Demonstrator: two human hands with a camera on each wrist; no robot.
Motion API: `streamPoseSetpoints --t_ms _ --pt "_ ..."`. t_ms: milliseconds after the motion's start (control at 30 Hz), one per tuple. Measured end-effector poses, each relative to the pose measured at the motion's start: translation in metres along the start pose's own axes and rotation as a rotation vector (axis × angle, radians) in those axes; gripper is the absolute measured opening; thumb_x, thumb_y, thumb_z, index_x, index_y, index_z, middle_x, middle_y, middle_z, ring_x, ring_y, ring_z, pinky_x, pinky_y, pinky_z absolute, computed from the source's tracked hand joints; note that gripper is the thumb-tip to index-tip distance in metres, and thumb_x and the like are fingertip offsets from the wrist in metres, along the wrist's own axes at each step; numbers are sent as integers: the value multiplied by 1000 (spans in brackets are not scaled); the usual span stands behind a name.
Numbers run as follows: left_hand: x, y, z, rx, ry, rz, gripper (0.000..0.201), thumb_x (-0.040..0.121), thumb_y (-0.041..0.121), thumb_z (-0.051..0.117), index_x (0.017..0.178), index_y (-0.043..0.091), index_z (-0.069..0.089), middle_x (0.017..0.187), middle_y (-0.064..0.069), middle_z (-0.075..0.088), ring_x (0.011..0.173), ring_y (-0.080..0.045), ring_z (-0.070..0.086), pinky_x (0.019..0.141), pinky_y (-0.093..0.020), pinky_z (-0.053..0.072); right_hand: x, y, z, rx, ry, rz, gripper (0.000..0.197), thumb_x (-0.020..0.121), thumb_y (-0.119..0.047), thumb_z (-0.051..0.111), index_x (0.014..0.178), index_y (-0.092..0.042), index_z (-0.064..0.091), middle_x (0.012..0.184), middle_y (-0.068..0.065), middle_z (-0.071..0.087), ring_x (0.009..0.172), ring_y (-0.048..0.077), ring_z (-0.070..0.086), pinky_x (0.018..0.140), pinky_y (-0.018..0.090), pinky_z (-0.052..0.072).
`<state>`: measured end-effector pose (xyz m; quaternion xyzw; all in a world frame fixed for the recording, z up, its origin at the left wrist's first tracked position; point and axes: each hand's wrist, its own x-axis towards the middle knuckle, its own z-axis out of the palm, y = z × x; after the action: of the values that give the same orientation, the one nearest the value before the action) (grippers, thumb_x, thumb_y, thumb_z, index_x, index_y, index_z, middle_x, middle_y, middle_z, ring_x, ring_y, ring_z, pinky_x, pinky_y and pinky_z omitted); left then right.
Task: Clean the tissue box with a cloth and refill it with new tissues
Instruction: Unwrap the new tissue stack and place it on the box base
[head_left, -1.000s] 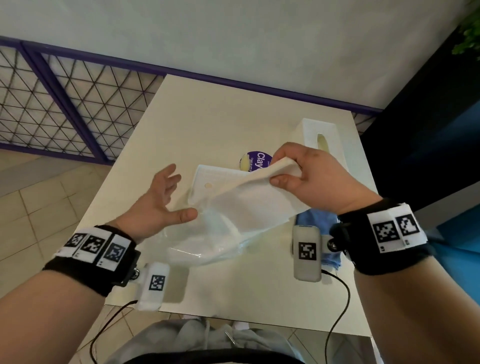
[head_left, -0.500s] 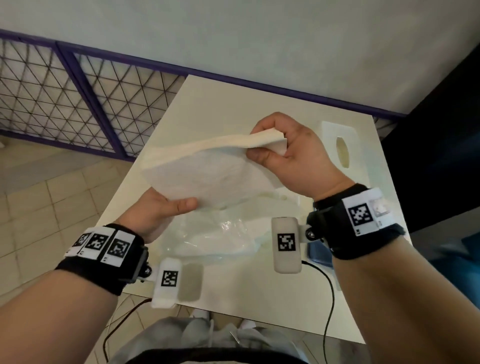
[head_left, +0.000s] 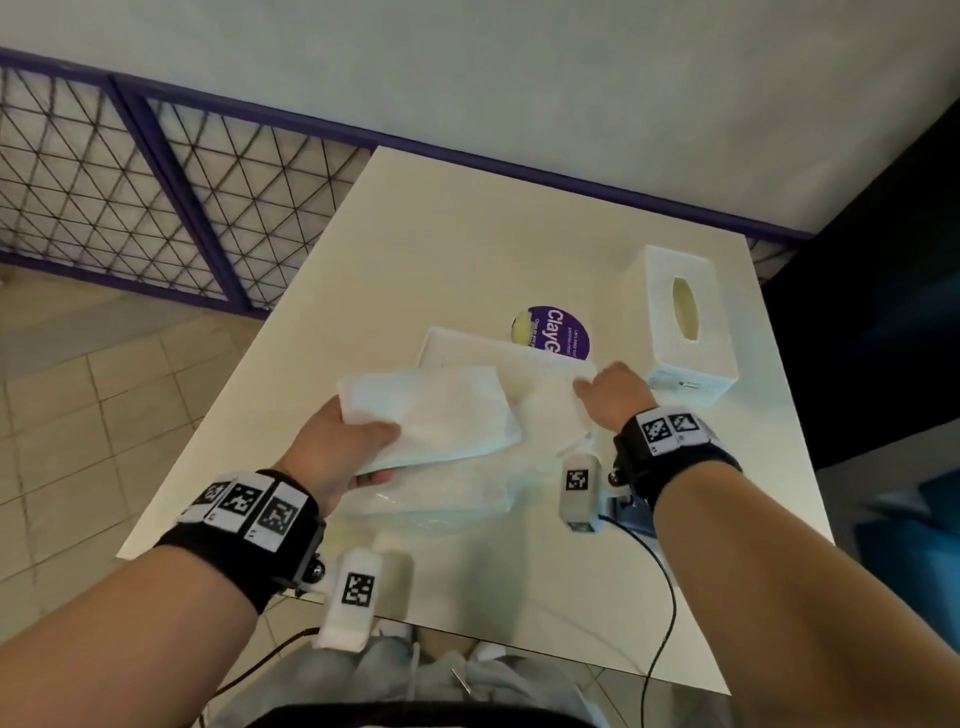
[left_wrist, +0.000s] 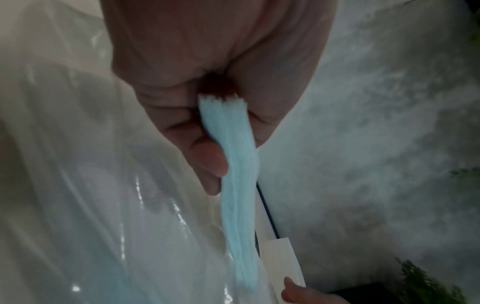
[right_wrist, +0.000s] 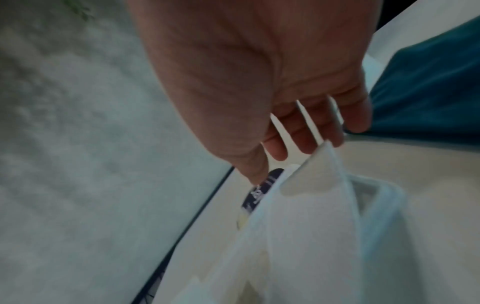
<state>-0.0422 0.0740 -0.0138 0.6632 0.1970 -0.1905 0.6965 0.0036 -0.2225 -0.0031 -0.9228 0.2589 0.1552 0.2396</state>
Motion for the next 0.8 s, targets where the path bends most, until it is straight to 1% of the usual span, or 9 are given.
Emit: streamPoseSetpoints --t_ms 67,133,200,267,367,500,567,700,800 --pt "1 -1 -1 30 13 -8 36 86 10 65 117 25 54 112 -5 65 90 -27 68 53 -29 55 4 15 10 -37 -40 60 59 87 -47 54 119 3 50 110 18 63 102 36 61 72 31 42" --pt "0 3 -3 43 20 -5 33 89 13 62 118 26 53 110 -4 65 87 -25 69 57 -32 57 3 21 16 -9 -44 84 54 85 -49 58 108 0 56 92 12 66 86 33 64 61 27 42" --pt "1 8 -5 39 15 3 31 90 13 61 116 28 55 113 -2 64 95 -24 65 62 -35 58 2 21 15 -14 -62 83 42 82 -45 62 94 -4 59 77 7 64 70 27 62 48 25 38" --pt "2 12 -7 33 3 23 32 90 10 60 116 29 56 115 -1 64 102 -23 62 66 -37 58 0 19 12 -64 -67 76 37 81 -29 65 106 -3 59 98 10 67 87 29 66 59 24 45" --pt "6 13 -12 64 36 45 34 89 7 59 117 25 56 114 -1 64 102 -23 62 66 -37 59 -5 9 3 -62 -68 18 54 82 -4 57 134 -11 43 127 11 58 114 30 58 85 30 47" --pt "14 4 -19 120 181 14 33 81 7 68 109 19 56 112 -9 65 97 -28 63 82 -47 56 -27 -15 -20 -226 -120 -215 50 86 2 43 126 -22 59 138 6 51 123 25 52 104 32 43" --pt "16 1 -20 135 192 -11 38 78 8 71 110 18 53 114 -10 64 100 -31 62 85 -49 54 -41 -33 -32 -340 -79 -341 45 89 0 41 120 -22 65 136 4 53 124 23 50 107 32 40" --pt "16 -2 -18 24 170 -136 43 84 5 66 121 11 46 116 -11 55 100 -32 58 66 -47 59 -67 -73 -59 -198 124 -613 45 87 3 44 115 -22 68 131 -1 60 123 17 53 107 22 34" --pt "18 -2 -21 -64 190 -214 33 88 14 63 117 7 48 123 -15 48 105 -37 53 71 -57 57 -89 -96 -81 89 235 -720 42 90 3 42 108 -21 72 119 -3 66 101 11 63 97 18 44"
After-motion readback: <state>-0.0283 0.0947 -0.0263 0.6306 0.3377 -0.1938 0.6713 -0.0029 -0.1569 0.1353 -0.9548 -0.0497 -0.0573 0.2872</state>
